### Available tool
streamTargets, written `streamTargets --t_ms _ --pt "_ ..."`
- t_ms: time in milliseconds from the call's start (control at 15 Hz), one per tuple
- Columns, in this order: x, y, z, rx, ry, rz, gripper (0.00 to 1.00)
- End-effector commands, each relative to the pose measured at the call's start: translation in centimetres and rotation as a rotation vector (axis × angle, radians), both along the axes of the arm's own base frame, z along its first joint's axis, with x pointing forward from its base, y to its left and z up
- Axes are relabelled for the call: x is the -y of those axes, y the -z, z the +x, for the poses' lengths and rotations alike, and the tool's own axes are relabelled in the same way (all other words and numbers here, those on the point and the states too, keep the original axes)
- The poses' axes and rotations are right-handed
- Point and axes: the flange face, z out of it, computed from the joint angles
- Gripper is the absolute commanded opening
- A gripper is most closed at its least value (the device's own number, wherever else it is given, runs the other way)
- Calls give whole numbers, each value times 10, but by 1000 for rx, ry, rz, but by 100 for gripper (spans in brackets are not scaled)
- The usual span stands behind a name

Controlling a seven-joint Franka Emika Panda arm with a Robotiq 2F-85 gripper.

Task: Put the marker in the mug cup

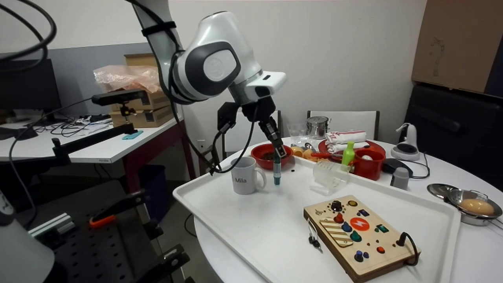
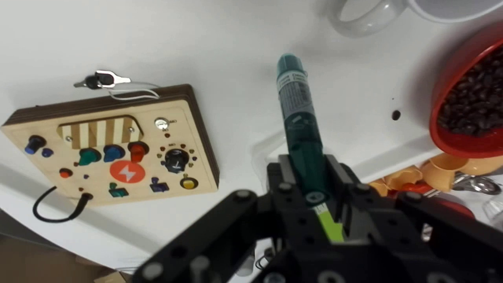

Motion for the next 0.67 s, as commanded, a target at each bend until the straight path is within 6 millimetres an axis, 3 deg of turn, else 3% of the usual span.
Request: streamTargets --t_ms 0,600 --pt "-14 -29 -24 77 -48 -21 6" --pt "-46 -77 -56 186 -238 -58 6"
